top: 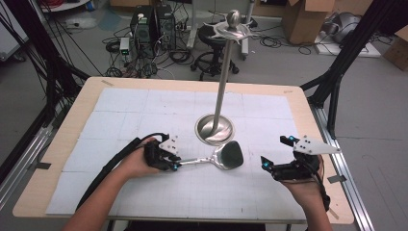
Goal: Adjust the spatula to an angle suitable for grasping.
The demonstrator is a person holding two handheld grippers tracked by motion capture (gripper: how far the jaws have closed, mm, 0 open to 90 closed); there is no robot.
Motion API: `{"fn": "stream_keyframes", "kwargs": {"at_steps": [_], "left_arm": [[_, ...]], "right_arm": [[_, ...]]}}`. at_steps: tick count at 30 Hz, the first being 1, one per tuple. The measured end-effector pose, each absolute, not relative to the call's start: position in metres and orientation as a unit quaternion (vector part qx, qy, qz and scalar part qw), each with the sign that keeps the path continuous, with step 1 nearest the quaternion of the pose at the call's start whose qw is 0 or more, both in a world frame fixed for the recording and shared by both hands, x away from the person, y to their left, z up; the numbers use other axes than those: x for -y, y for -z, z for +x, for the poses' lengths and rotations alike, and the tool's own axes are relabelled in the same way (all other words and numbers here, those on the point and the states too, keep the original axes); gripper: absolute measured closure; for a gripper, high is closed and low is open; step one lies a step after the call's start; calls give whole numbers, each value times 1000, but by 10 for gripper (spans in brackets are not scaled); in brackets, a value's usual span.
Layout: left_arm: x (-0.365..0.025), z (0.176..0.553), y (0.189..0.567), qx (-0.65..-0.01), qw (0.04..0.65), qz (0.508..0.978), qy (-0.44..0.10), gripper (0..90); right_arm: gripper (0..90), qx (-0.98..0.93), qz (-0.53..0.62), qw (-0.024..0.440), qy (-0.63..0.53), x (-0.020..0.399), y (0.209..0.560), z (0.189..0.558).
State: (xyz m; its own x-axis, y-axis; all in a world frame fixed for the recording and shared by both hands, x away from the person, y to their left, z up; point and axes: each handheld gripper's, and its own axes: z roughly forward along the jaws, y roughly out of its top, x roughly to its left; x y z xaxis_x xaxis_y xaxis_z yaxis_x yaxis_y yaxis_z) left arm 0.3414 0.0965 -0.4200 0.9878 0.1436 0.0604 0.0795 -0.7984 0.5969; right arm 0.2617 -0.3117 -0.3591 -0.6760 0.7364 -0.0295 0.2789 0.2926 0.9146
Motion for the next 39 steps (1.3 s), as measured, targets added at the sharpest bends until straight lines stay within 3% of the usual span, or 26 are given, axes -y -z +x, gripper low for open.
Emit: {"fn": "stream_keyframes", "kwargs": {"at_steps": [16,28,39], "left_arm": [[-48,348,422,-12,319,946,-50,736],[-39,345,426,8,323,944,-59,730],[-59,341,413,-80,378,918,-85,449]], "right_arm": [[14,-776,322,225,-494,305,360,265],[14,-778,317,220,-495,301,362,269],[14,-781,312,216,-496,296,362,271]]}}
